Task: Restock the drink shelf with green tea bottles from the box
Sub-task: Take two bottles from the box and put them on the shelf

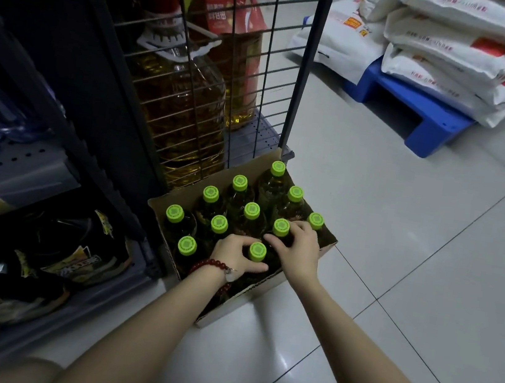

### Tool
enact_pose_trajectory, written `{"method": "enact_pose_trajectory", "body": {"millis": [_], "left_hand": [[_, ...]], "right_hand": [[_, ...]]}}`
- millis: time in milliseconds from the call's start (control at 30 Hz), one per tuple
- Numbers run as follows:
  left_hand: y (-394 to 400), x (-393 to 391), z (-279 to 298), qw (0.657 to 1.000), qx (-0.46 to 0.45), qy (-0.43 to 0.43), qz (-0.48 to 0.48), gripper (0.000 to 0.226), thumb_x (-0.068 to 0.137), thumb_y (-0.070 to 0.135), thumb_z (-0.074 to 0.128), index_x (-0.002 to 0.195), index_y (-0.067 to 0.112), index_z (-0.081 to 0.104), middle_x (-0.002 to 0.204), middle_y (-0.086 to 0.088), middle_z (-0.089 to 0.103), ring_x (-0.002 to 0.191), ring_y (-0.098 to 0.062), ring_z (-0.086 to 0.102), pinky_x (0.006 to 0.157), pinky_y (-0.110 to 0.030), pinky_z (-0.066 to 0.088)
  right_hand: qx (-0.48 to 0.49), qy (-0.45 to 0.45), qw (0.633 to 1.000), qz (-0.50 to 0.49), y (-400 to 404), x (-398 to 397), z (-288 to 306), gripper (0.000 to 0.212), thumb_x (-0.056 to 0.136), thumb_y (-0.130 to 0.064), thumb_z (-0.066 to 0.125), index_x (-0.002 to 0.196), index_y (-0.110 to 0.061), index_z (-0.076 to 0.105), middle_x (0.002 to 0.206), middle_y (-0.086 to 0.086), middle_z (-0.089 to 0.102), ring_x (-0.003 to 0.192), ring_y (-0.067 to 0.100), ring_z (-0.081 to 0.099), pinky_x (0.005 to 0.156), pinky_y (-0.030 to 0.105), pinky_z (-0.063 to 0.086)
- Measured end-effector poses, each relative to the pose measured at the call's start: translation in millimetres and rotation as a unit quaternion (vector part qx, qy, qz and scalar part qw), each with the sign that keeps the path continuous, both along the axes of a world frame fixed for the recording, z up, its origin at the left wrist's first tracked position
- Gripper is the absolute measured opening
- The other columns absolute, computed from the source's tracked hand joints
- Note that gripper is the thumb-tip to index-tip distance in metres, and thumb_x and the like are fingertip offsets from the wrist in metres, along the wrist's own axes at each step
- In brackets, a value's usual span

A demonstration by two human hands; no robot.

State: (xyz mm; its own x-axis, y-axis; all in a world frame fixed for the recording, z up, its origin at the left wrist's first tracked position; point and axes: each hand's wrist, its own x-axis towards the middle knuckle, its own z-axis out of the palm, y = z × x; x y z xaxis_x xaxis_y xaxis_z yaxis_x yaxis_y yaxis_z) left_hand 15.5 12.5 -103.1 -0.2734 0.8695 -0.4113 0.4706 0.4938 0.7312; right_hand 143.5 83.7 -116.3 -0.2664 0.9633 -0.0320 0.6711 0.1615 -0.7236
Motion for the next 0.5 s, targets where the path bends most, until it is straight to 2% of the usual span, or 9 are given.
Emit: {"method": "enact_pose_trajectory", "body": {"millis": [100,200,300,367,433,500], "left_hand": [[1.7,0.1,-5.1,0.999,-0.005,-0.047,0.014,0.060,0.066,0.031,0.082,0.122,0.023,0.061,0.126,0.000,0.062,0.122,-0.016,0.050,0.094,-0.019,0.034],[2.0,-0.3,-6.3,0.997,0.022,-0.063,0.038,0.051,0.067,0.026,0.081,0.115,0.020,0.066,0.116,-0.002,0.067,0.114,-0.017,0.056,0.098,-0.026,0.040],[-0.3,1.9,-5.1,0.996,0.044,-0.067,0.031,0.041,0.069,0.023,0.081,0.108,0.018,0.069,0.103,0.001,0.071,0.105,-0.015,0.060,0.091,-0.025,0.043],[-1.9,3.2,-2.4,0.996,0.050,-0.072,0.026,0.038,0.069,0.023,0.080,0.106,0.018,0.070,0.102,0.001,0.071,0.102,-0.013,0.060,0.089,-0.024,0.043],[-3.0,1.6,4.0,0.994,0.066,-0.088,0.022,0.033,0.070,0.022,0.080,0.102,0.020,0.071,0.099,0.003,0.071,0.099,-0.011,0.061,0.084,-0.020,0.043],[-4.3,-1.5,13.6,0.989,0.093,-0.110,0.023,0.024,0.070,0.019,0.079,0.092,0.025,0.071,0.091,0.006,0.071,0.094,-0.009,0.062,0.077,-0.014,0.043]], "right_hand": [[0.013,0.004,1.000,-0.015,-0.2,0.5,-3.8,0.047,0.072,-0.037,0.080,0.111,-0.013,0.069,0.111,0.004,0.060,0.108,0.022,0.050,0.086,0.022,0.034],[-0.002,0.022,0.999,-0.042,1.0,-4.2,-3.3,0.044,0.070,-0.037,0.082,0.105,-0.013,0.071,0.110,0.003,0.063,0.109,0.024,0.053,0.088,0.028,0.040],[-0.027,0.067,0.995,-0.065,1.0,-6.7,-0.4,0.041,0.070,-0.032,0.082,0.105,-0.013,0.072,0.123,0.001,0.064,0.119,0.024,0.051,0.096,0.027,0.037],[-0.069,0.109,0.989,-0.072,2.1,-4.7,2.8,0.043,0.069,-0.023,0.084,0.109,-0.013,0.072,0.133,0.001,0.060,0.127,0.020,0.049,0.104,0.027,0.034],[-0.121,0.171,0.974,-0.082,0.9,-1.9,8.4,0.053,0.068,-0.018,0.085,0.118,-0.012,0.067,0.131,0.004,0.062,0.126,0.019,0.053,0.109,0.034,0.038],[-0.148,0.206,0.963,-0.090,-0.8,-0.2,18.2,0.057,0.068,-0.018,0.085,0.121,-0.011,0.066,0.120,0.006,0.068,0.118,0.021,0.059,0.105,0.041,0.043]]}}
